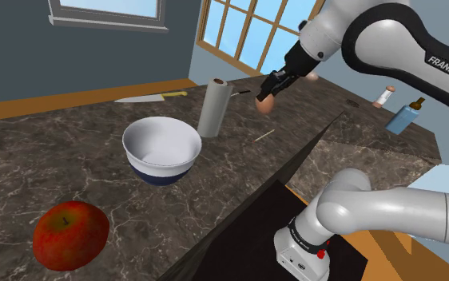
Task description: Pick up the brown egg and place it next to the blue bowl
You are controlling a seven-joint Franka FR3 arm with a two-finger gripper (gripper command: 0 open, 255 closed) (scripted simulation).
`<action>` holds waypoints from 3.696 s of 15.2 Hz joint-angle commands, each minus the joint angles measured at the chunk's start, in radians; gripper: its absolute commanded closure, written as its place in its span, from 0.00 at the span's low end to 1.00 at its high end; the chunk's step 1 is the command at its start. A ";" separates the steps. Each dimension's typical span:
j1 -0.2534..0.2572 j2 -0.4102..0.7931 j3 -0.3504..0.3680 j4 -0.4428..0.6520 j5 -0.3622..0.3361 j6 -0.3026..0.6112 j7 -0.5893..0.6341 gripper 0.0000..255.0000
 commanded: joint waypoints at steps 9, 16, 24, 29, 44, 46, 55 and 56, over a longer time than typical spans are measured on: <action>0.040 0.057 0.234 0.058 0.101 0.011 0.220 1.00; 0.054 0.029 0.250 -0.050 0.117 0.092 0.224 1.00; 0.069 0.009 0.273 -0.166 0.138 0.188 0.230 1.00; 0.079 0.004 0.290 -0.234 0.153 0.250 0.235 1.00; 0.102 0.023 0.340 -0.385 0.192 0.417 0.250 1.00; 0.102 0.023 0.340 -0.385 0.192 0.417 0.250 1.00; 0.102 0.023 0.340 -0.385 0.192 0.417 0.250 0.00; 0.106 -0.001 0.329 -0.365 0.187 0.373 0.250 0.00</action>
